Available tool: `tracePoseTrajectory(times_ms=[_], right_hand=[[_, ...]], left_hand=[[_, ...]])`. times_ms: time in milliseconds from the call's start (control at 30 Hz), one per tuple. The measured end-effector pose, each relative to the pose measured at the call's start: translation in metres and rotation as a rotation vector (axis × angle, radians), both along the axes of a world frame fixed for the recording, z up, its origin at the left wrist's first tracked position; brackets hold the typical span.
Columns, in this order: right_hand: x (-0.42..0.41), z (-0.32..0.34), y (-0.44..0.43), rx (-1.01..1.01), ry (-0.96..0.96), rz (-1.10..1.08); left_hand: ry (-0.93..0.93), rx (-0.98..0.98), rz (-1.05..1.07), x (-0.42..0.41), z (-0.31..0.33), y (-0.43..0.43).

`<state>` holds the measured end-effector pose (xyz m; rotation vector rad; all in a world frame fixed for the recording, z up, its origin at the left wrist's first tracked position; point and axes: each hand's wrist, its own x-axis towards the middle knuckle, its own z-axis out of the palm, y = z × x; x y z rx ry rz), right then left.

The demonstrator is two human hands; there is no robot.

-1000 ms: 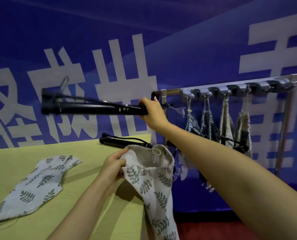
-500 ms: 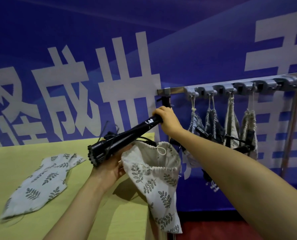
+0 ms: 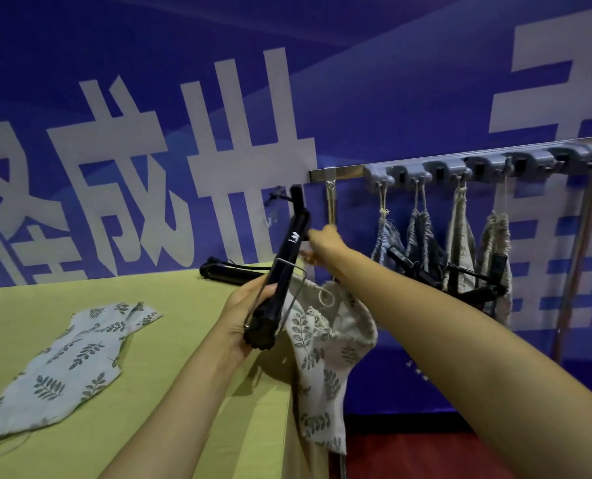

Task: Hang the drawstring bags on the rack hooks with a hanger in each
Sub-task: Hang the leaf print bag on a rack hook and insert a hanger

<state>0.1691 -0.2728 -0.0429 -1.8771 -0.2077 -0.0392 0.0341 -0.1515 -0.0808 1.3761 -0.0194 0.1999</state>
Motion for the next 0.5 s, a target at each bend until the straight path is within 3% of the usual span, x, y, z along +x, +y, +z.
tracePoseTrajectory(times_ms=[67, 100, 200, 367, 500], right_hand=[[-0.01, 0.01, 0.001, 0.356, 0.299, 0.212], [-0.013, 0.012, 0.001, 0.433, 0.371, 0.276], [-0.018, 0.017, 0.005, 0.329, 0.296, 0.233], [-0.014, 0.032, 0.005, 0.536, 0.296, 0.19], [-0.018, 0.047, -0.004, 0.625, 0.217, 0.23]], left_hand=[[-0.026, 0.02, 0.021, 0.003, -0.002, 0.0], [-0.034, 0.038, 0.028, 0.003, 0.0, -0.002], [-0.045, 0.153, 0.028, 0.0, 0.005, -0.007], [0.047, 0.256, 0.124, -0.003, 0.005, -0.008], [0.113, 0.461, 0.127, -0.003, -0.007, -0.007]])
